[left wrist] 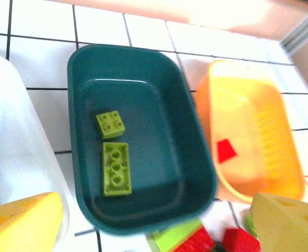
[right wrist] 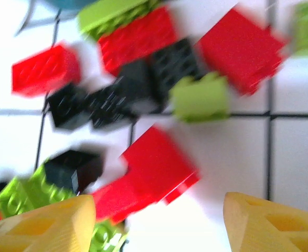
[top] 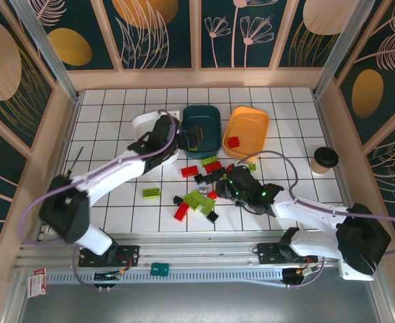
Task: Sort the legos into containers by color
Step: Place the lego in the container, then pick up the lego from the bottom-center of the table.
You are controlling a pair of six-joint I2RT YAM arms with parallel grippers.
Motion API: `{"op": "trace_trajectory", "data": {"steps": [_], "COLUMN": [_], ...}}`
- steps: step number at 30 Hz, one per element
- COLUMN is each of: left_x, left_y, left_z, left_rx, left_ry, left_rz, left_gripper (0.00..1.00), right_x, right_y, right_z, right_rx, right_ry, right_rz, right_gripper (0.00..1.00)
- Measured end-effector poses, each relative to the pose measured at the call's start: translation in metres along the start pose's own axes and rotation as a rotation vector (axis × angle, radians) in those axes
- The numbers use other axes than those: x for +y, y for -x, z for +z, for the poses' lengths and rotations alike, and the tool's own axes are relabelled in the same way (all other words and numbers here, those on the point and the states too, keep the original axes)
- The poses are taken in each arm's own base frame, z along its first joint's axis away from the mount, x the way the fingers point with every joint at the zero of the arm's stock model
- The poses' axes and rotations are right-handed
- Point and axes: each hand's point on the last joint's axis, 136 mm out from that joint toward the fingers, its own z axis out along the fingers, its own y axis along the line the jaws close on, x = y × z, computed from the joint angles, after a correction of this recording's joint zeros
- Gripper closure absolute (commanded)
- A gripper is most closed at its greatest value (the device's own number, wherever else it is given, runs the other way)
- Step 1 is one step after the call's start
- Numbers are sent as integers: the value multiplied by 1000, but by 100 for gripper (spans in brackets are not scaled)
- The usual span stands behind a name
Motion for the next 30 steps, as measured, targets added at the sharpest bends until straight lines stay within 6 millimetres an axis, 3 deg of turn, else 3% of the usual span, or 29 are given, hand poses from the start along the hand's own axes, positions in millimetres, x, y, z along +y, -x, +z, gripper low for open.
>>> {"op": "trace_trajectory", "data": {"steps": [2, 5, 9, 13, 19, 30], "left_x": [-2, 14, 36, 50, 64, 74], "left_y": [-6, -23, -50, -68, -85, -101], "left_z": [-29, -58, -78, -90, -98, -98], "left_rx": [-30, -45, -34, -24, -20, 7], "left_ry": [-42, -53, -40, -30, -20, 2], "left_rz": [-17, -52, -92, -124, -167, -192], "left_gripper": [1, 2, 2, 1, 2, 1], "right_x": [15, 29, 38, 34, 29, 35], "right_y": [-19, -45, -74, -103, -105, -100], "right_z": [-3, -7, -7, 2, 13, 17], "right_rx": [47, 103, 170, 252, 261, 248], "right_ry": [34, 60, 70, 4, -94, -94], "right_rz": [-59, -126, -208, -296, -350, -411], "right_gripper": [34, 33, 33, 33, 38, 74]}}
